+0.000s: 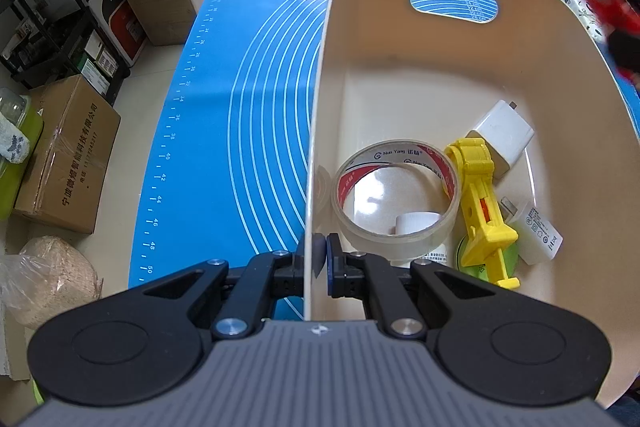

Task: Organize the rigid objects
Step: 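Carry the red figurine into the beige bin and open the right tool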

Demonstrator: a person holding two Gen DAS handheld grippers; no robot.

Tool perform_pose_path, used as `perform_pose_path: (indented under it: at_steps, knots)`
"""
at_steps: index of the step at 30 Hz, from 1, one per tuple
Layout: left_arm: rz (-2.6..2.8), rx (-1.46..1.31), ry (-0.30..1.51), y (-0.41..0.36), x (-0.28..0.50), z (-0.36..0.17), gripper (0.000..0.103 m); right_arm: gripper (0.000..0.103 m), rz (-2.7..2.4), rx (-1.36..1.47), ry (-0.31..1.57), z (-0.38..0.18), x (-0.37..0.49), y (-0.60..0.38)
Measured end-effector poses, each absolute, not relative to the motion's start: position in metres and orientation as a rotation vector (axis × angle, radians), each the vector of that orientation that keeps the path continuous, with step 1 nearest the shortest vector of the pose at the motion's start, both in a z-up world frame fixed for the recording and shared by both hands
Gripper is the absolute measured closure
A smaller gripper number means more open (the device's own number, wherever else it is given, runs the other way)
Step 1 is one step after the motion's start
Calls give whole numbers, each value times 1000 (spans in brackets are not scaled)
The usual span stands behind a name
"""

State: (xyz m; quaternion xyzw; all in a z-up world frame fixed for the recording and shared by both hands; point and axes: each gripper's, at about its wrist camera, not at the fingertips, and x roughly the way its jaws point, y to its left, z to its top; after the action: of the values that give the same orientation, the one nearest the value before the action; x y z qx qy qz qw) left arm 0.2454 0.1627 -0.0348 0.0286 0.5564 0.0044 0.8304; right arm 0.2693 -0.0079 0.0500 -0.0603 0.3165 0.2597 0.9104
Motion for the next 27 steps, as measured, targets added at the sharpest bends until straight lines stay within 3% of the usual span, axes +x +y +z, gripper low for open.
perform_pose_path:
  at_steps: [23,27]
  knots:
    - [8,62,1179,161,245,-35,95,60,607,-238,944,-14,268,54]
    - [9,63,1179,161,245,-35,95,53,599,-218,936,-11,265,44]
